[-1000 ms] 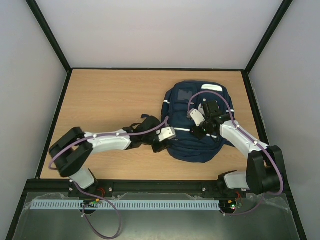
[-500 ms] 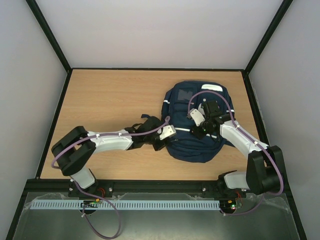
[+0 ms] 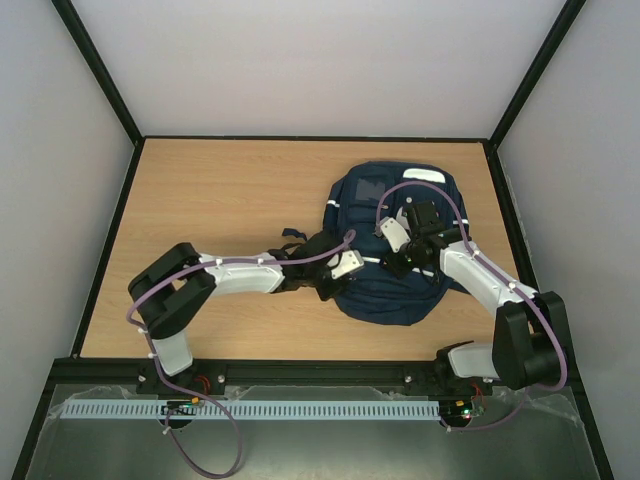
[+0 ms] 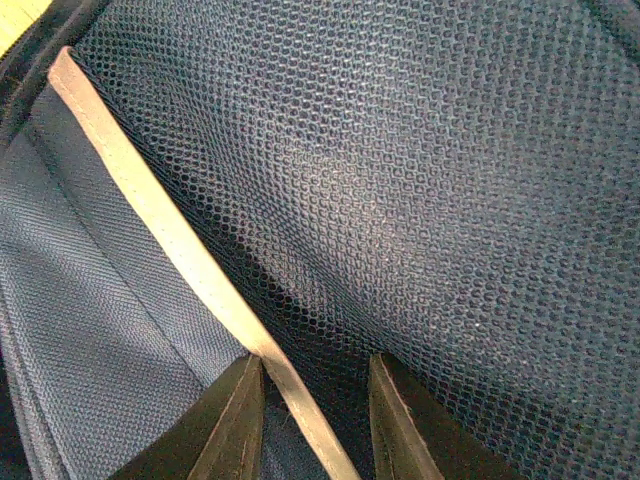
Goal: Pack the student bag
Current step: Zip the student bag at the center of the board.
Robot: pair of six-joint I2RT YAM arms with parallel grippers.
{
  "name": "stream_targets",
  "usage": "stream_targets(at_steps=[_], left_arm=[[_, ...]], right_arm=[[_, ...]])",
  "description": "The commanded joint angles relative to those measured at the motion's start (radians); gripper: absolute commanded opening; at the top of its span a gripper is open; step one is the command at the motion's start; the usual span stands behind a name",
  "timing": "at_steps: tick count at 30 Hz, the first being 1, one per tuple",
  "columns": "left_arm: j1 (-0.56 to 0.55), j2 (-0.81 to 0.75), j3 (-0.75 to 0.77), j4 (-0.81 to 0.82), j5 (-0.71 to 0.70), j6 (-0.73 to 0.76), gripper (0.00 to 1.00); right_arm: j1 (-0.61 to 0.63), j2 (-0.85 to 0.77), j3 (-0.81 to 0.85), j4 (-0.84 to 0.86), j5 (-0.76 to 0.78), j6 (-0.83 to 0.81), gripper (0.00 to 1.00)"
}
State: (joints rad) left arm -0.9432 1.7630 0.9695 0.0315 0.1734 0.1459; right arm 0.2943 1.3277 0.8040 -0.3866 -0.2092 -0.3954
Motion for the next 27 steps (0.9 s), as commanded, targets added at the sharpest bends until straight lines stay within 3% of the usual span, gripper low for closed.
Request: stream_targets(at_steps=[1, 11, 16, 20, 22, 27], left_arm=[[-0.040, 0.053, 0.069, -0.084, -0.015, -0.038, 0.08], [-0.207, 0.051, 0.107, 0.129, 0.119, -0.150, 0.05], [-0.271, 0.176, 0.215, 0.225, 0.065, -0.212, 0.05], [-0.319, 0.247, 0.294, 0.234, 0.030, -0.232, 0.05], [-0.340, 0.256, 0.301, 0.249, 0.016, -0.241, 0.05], [-0.374, 0.263, 0.298, 0.271, -0.035, -0.268, 0.05]], right_arm=[[-0.007, 0.019, -0.016, 0.000, 0.015, 0.018, 0.31], [-0.007, 0.052, 0.004, -0.002, 0.010, 0.031, 0.30], [-0.036, 0.020, 0.030, -0.044, -0.002, 0.026, 0.29], [-0.156, -0.038, 0.077, -0.092, -0.002, 0.009, 0.31], [-0.236, -0.051, 0.104, -0.112, 0.009, -0.004, 0.35], [-0.426, -0.028, 0.115, -0.075, 0.035, -0.033, 0.64]])
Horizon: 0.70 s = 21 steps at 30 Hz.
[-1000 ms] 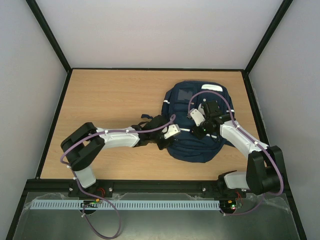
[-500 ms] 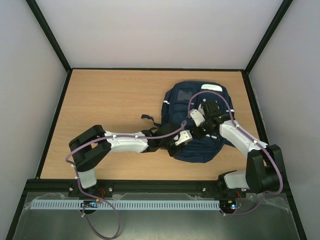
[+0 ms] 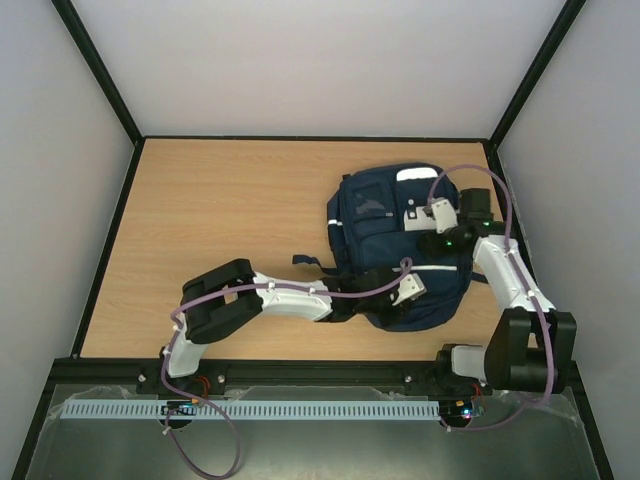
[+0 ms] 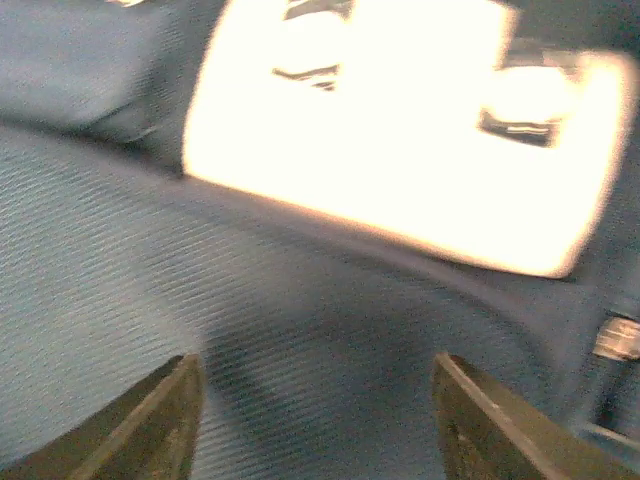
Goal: Pack the student bag
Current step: Zip the student bag at the center of the board.
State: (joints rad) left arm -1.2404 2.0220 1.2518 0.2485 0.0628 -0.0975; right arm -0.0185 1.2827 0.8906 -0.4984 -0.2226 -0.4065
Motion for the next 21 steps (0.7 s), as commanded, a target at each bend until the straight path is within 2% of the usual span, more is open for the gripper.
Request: stream_targets(at_steps=[1, 4, 8, 12, 18, 21], left_arm=[[-0.082, 0.004, 0.014, 0.055, 0.065, -0.030, 0.06], [-0.089, -0.002, 0.007, 0.057, 0.034, -0.040, 0.06], [-0.091, -0.019, -0.019, 0.070, -0.007, -0.064, 0.06], [-0.091, -0.031, -0.044, 0.086, -0.038, -0.093, 0.06], [-0.093, -0.041, -0.067, 0.097, -0.073, -0.152, 0.09], [-0.094, -0.044, -0.076, 0.097, -0.104, -0.175, 0.17]], right_arm=[[-0.145, 0.036, 0.035, 0.038, 0.039, -0.020, 0.68], [-0.230, 0.128, 0.080, 0.029, -0.004, -0.004, 0.73], [-0.252, 0.239, 0.138, 0.004, -0.036, 0.007, 0.79], [-0.231, 0.379, 0.221, -0.115, -0.157, -0.009, 0.75], [0.018, 0.432, 0.255, -0.144, -0.149, -0.006, 0.68], [0.147, 0.479, 0.327, -0.158, -0.164, 0.045, 0.66]])
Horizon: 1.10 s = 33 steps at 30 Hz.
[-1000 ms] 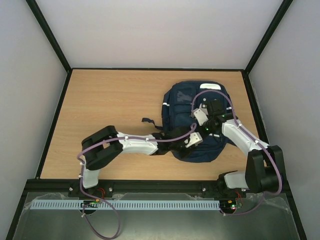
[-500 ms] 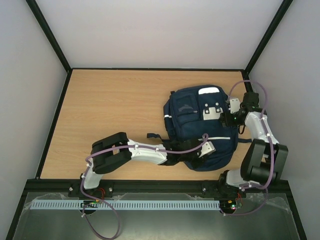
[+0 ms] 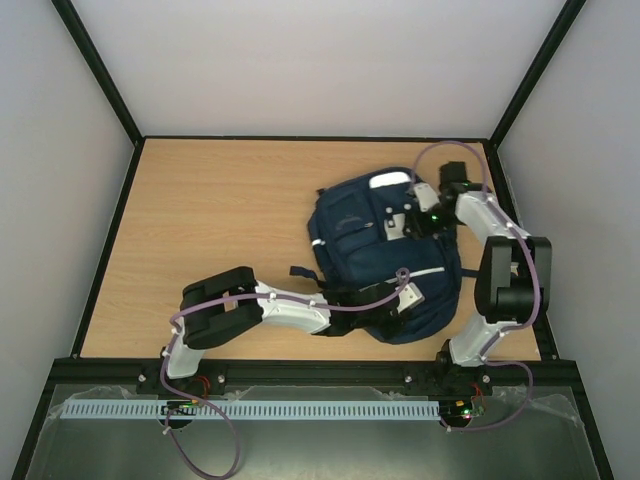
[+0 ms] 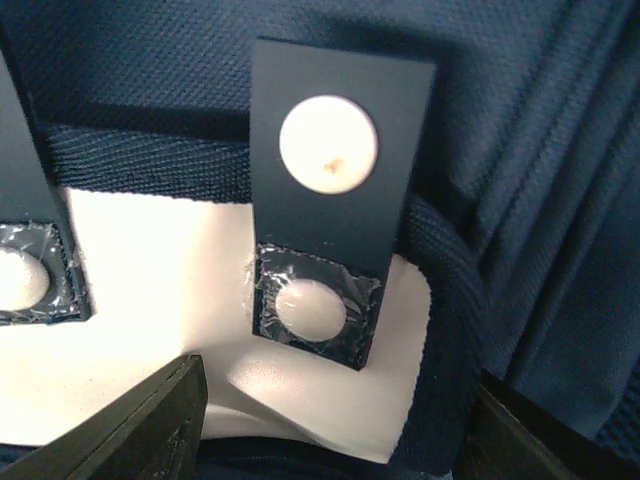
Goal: Pack the student bag
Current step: Zip the student bag at the center of the board.
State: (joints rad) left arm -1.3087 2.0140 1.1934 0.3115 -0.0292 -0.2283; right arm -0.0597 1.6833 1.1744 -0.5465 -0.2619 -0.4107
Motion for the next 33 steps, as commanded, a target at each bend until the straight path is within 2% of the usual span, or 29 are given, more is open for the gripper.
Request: stream_targets(at_steps=[1, 3, 6, 10, 14, 17, 21, 26, 33], left_arm=[[-0.028, -0.040, -0.022, 0.033, -0.022, -0.047, 0.22], [-0.036, -0.058, -0.038, 0.034, -0.035, -0.031, 0.32], [-0.059, -0.111, -0.076, 0.018, -0.089, 0.011, 0.45], [-0.079, -0.217, -0.122, -0.061, -0.111, 0.064, 0.54], [-0.095, -0.311, -0.169, -0.145, -0.127, 0.088, 0.55], [-0.096, -0.378, -0.222, -0.184, -0.175, 0.092, 0.55], [-0.089, -0.426, -0.276, -0.233, -0.265, 0.097, 0.56], [-0.070, -0.385, -0.262, -0.276, -0.303, 0.115, 0.57], [-0.048, -0.295, -0.226, -0.166, -0.320, 0.134, 0.62]], right_arm=[[0.222, 0.095, 0.078, -0.116, -0.132, 0.059, 0.65], [0.269, 0.134, 0.146, -0.122, -0.153, 0.075, 0.65], [0.278, 0.176, 0.242, -0.145, -0.201, 0.094, 0.64], [0.273, 0.085, 0.249, -0.158, -0.207, 0.105, 0.64], [0.255, -0.095, 0.165, -0.155, -0.144, 0.098, 0.70], [0.233, -0.241, 0.090, -0.171, -0.097, 0.043, 0.71], [0.220, -0.410, -0.047, -0.212, -0.034, -0.084, 0.60], [0.218, -0.550, -0.207, -0.331, -0.043, -0.274, 0.46], [0.218, -0.665, -0.349, -0.300, 0.029, -0.366, 0.41]])
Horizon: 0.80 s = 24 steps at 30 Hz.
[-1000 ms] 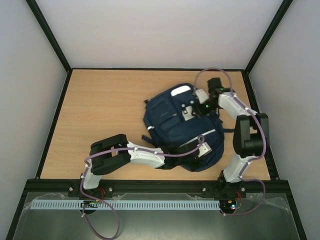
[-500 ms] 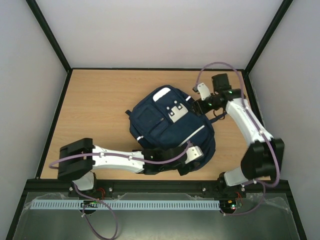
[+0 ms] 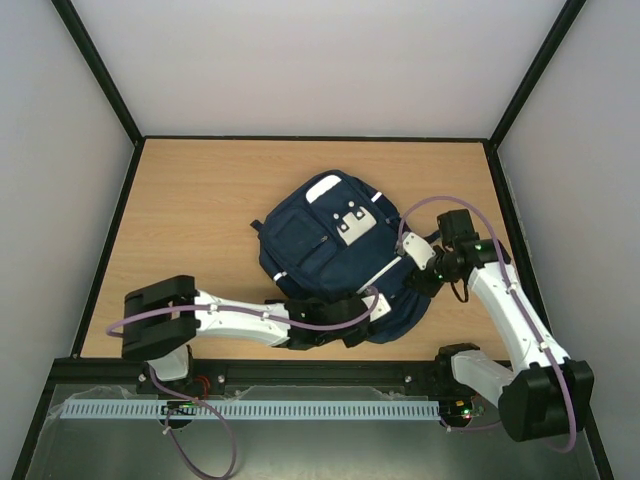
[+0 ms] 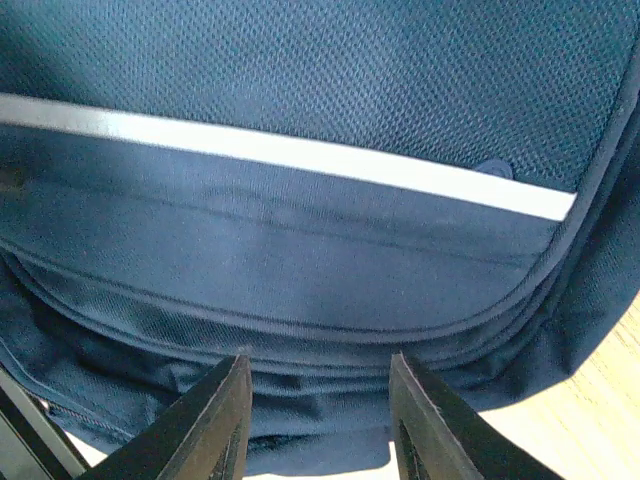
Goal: Pack the student bag
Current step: Zip the student bag at the center of the board.
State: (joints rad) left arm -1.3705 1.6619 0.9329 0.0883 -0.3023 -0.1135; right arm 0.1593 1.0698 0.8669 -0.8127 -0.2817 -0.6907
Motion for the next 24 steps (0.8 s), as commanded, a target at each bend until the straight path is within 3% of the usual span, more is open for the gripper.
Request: stream_targets(at_steps=[1, 9, 13, 18, 24], left_arm=[[0.016, 0.079, 0.052, 0.063, -0.065, 0.025, 0.62], [0.017, 0.196, 0.118, 0.067, -0.250, 0.078, 0.53], [0.026, 0.190, 0.100, 0.097, -0.335, 0.064, 0.33], [0.056, 0.133, 0.052, 0.164, -0.280, 0.050, 0.06], [0.088, 0.075, 0.019, 0.234, -0.117, 0.026, 0.02]], right_arm=[[-0.003, -0.058, -0.047, -0.036, 0.053, -0.092, 0.40], [-0.003, -0.108, -0.050, -0.064, 0.038, -0.135, 0.36], [-0.003, -0.130, -0.084, -0.050, 0.035, -0.169, 0.34], [-0.003, -0.136, -0.095, -0.076, -0.037, -0.225, 0.34], [-0.003, -0.207, -0.151, -0.036, -0.096, -0.322, 0.40]])
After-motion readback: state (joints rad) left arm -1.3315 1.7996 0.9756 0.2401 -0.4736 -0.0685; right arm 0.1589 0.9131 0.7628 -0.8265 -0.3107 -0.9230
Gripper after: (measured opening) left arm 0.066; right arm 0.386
